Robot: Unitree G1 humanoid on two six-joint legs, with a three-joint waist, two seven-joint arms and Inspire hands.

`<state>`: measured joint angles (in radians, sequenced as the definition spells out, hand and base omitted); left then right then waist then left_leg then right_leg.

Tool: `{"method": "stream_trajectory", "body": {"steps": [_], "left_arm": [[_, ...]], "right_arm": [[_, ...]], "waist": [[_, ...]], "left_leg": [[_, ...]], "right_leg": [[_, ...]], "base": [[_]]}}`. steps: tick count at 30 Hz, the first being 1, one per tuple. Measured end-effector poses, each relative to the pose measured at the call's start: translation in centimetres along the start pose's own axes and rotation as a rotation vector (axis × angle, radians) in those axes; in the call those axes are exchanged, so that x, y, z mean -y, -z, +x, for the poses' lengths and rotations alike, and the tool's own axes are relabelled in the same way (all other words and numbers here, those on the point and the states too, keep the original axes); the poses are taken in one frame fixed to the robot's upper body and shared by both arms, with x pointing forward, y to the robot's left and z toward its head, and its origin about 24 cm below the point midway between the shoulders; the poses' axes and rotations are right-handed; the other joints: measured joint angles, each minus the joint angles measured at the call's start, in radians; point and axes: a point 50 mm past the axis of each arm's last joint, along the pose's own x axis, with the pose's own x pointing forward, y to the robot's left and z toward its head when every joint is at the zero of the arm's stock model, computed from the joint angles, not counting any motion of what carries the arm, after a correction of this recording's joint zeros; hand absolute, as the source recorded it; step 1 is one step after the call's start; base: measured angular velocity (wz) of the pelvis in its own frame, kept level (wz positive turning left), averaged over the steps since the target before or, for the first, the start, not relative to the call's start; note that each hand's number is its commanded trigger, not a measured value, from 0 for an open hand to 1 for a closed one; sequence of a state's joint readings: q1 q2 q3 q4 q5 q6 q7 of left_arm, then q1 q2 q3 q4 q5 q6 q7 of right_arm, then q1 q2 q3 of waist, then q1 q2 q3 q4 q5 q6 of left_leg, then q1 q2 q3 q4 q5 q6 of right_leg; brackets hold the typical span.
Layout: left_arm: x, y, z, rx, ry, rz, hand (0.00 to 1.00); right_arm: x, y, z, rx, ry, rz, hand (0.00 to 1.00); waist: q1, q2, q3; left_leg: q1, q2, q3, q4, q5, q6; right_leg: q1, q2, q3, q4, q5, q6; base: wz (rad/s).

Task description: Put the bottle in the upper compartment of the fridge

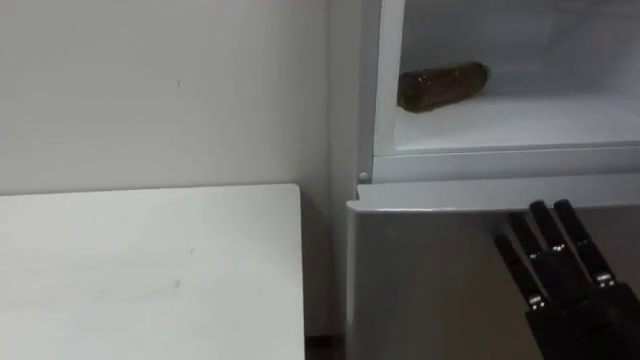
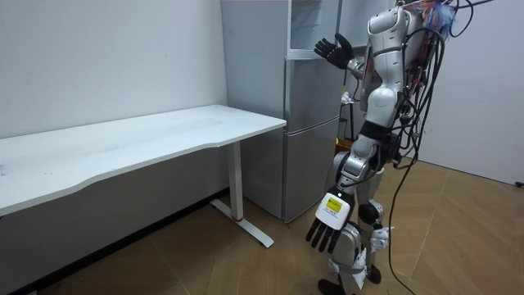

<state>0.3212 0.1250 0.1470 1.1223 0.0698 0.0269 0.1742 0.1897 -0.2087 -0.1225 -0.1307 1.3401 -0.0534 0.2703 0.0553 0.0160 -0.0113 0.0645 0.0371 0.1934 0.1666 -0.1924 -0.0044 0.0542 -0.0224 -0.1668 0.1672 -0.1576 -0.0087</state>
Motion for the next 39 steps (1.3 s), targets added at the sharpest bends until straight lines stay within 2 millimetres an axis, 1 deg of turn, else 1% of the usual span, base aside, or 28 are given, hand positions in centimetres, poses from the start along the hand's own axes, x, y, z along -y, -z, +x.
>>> {"method": "stream_trajectory", "body": {"steps": [2,5,6,8,11,13,14,17,19,21,23,25,26,29,31,34,36,38,39], "left_arm": [[0.0,-0.1,0.0,0.009,-0.003,-0.001,0.00],[0.0,-0.2,0.0,0.015,-0.009,0.000,0.00],[0.0,-0.1,0.0,0.014,-0.009,0.000,0.00],[-0.1,0.1,0.0,0.007,-0.011,-0.002,0.00],[0.0,0.0,0.0,0.011,-0.008,-0.017,0.00],[0.0,-0.1,0.0,0.019,-0.008,-0.046,0.00],[-0.1,-0.1,0.0,0.018,-0.010,-0.048,0.00],[-0.4,-0.2,0.0,0.025,-0.025,-0.068,0.00],[-0.5,-0.2,0.0,0.023,-0.033,-0.078,0.00],[-0.7,-0.2,0.0,0.025,-0.043,-0.094,0.00],[-1.0,-0.4,0.1,0.032,-0.058,-0.095,0.00],[-1.2,-0.7,0.1,0.046,-0.074,-0.099,0.00],[-1.3,-0.7,0.1,0.047,-0.075,-0.099,0.00],[-1.6,-1.0,0.1,0.059,-0.090,-0.125,0.00],[-1.9,-1.0,0.1,0.057,-0.108,-0.133,0.00],[-2.4,-0.5,0.1,0.041,-0.136,-0.161,0.00],[-2.7,-0.4,0.0,0.043,-0.147,-0.174,0.00],[-2.9,-0.3,0.0,0.040,-0.157,-0.182,0.00],[-2.9,-0.4,0.0,0.041,-0.162,-0.183,0.00]], "right_arm": [[0.8,0.4,-0.5,0.005,0.033,0.045,0.00],[2.9,0.8,-2.2,-0.008,0.126,0.083,0.00],[3.2,0.9,-2.5,-0.010,0.142,0.081,0.00],[4.7,0.8,-3.7,-0.009,0.217,0.076,0.00],[5.9,0.8,-4.6,0.005,0.286,0.108,0.00],[6.6,0.5,-5.1,0.028,0.335,0.129,0.00],[6.8,0.3,-5.2,0.037,0.350,0.127,0.00],[8.0,-1.5,-5.9,0.104,0.465,0.100,0.00],[8.5,-2.3,-6.4,0.142,0.527,0.077,0.00],[9.1,-3.2,-7.0,0.173,0.598,0.053,0.00],[9.9,-4.0,-7.8,0.198,0.695,0.025,0.00],[10.4,-4.7,-8.6,0.210,0.805,-0.047,0.00],[10.5,-4.8,-8.7,0.208,0.826,-0.067,0.00],[11.0,-5.9,-9.5,0.233,0.970,-0.142,0.00],[11.1,-6.8,-9.9,0.275,1.045,-0.146,0.00],[11.0,-8.0,-9.7,0.330,1.155,-0.202,0.00],[10.9,-8.7,-9.4,0.358,1.208,-0.257,0.00],[10.6,-9.7,-9.3,0.389,1.264,-0.342,0.00],[10.3,-10.6,-9.3,0.425,1.289,-0.389,0.00]], "waist": [[0.000,-0.003,0.0005],[0.002,-0.009,0.0015],[0.001,-0.009,0.0015],[0.001,-0.013,0.0029],[-0.002,-0.015,0.0019],[-0.023,-0.016,0.0026],[-0.027,-0.016,0.0025],[-0.048,-0.026,0.0021],[-0.056,-0.031,0.0027],[-0.074,-0.037,0.0029],[-0.087,-0.044,0.0029],[-0.101,-0.045,0.0034],[-0.105,-0.045,0.0034],[-0.119,-0.051,0.0039],[-0.126,-0.056,0.0047],[-0.129,-0.066,0.0067],[-0.135,-0.075,0.0134],[-0.142,-0.083,0.0136],[-0.143,-0.084,0.0138]], "left_leg": [[0.000,0.001,0.000,0.000,0.000,0.000],[0.002,-0.001,0.000,0.000,0.000,0.000],[0.002,-0.001,0.000,0.000,0.000,0.000],[0.011,0.000,0.000,0.000,-0.004,-0.001],[0.017,0.002,0.000,0.000,-0.008,-0.002],[0.015,0.001,-0.001,0.000,-0.008,-0.002],[0.015,0.001,-0.001,0.000,-0.008,-0.002],[0.016,0.001,-0.003,0.001,-0.008,-0.003],[0.016,0.001,-0.004,0.002,-0.008,-0.003],[0.014,0.001,0.000,0.002,-0.008,-0.003],[0.015,0.001,-0.001,0.002,-0.008,-0.003],[0.016,0.001,0.001,0.000,-0.009,-0.003],[0.017,0.001,0.002,-0.001,-0.009,-0.003],[0.016,0.001,0.009,-0.003,-0.009,-0.003],[0.017,0.001,0.010,-0.006,-0.009,-0.003],[0.017,0.002,0.020,-0.015,-0.009,-0.003],[0.017,0.001,0.020,-0.015,-0.009,-0.003],[0.017,-0.001,0.019,-0.016,-0.009,-0.003],[0.016,-0.002,0.018,-0.016,-0.011,-0.002]], "right_leg": [[0.003,0.000,0.002,-0.001,0.000,0.000],[0.007,0.001,0.004,-0.005,-0.001,0.002],[0.009,0.002,0.005,-0.009,-0.001,0.002],[0.016,0.005,0.012,-0.015,-0.001,0.002],[0.019,0.006,0.013,-0.016,-0.002,0.002],[0.014,0.006,0.011,-0.016,-0.002,0.002],[0.013,0.006,0.011,-0.016,-0.002,0.002],[0.014,0.005,0.008,-0.017,-0.003,0.002],[0.015,0.005,0.007,-0.018,-0.004,0.001],[0.015,0.004,0.002,-0.018,-0.005,0.002],[0.015,0.004,0.004,-0.017,-0.007,0.002],[0.012,0.006,0.015,-0.016,-0.007,0.001],[0.012,0.006,0.016,-0.016,-0.007,0.001],[0.012,0.007,0.021,-0.015,-0.008,0.002],[0.011,0.007,0.023,-0.015,-0.009,0.003],[-0.001,0.007,0.027,-0.006,-0.011,0.002],[-0.004,0.005,0.027,0.003,-0.016,0.003],[-0.004,0.005,0.025,0.002,-0.019,0.004],[-0.004,0.003,0.025,0.002,-0.022,0.006]], "base": [[0.00],[0.00],[0.00],[-0.02],[-0.02],[0.00],[0.00],[0.00],[0.00],[0.02],[0.00],[-0.08],[-0.08],[-0.04],[-0.02],[-0.07],[-0.03],[0.05],[0.04]]}}
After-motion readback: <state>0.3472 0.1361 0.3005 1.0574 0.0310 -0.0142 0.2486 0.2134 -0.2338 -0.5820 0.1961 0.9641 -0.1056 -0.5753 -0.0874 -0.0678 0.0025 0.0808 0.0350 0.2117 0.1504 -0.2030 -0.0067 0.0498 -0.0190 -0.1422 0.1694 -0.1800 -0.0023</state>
